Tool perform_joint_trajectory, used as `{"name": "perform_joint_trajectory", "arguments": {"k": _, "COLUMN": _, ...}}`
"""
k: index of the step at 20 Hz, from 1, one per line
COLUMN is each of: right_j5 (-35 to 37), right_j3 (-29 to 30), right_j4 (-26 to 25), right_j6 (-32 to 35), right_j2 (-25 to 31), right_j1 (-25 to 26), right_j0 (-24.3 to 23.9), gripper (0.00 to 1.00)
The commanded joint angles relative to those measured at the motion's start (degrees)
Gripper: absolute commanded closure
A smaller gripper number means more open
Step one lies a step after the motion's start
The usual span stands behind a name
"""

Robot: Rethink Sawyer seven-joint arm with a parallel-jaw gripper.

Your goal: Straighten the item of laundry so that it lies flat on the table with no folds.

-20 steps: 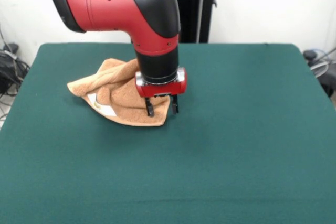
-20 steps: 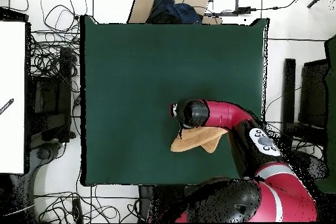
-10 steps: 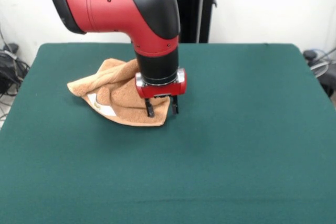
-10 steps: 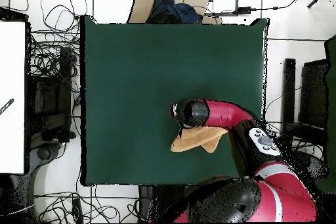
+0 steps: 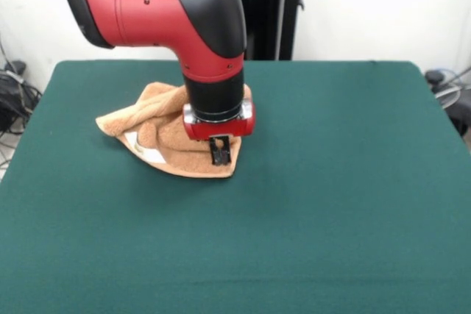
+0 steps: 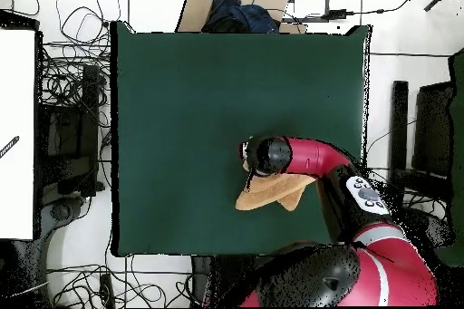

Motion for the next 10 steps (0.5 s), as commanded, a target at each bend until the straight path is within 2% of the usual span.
{"name": "perform_joint_trajectory", "arguments": {"k": 1, "right_j5": -3.9, "right_j3": -3.1, "right_j4": -2.2, "right_j6": 6.6, "right_j2": -2.6, "right_j1": 3.2, "right_j0": 2.8, "gripper": 1.00}}
{"name": "perform_joint_trajectory", "arguments": {"k": 10, "right_j5": -4.6, "right_j3": -2.6, "right_j4": -1.7, "right_j6": 6.3, "right_j2": -2.7, "right_j1": 2.6, "right_j0": 3.3, "gripper": 1.00}}
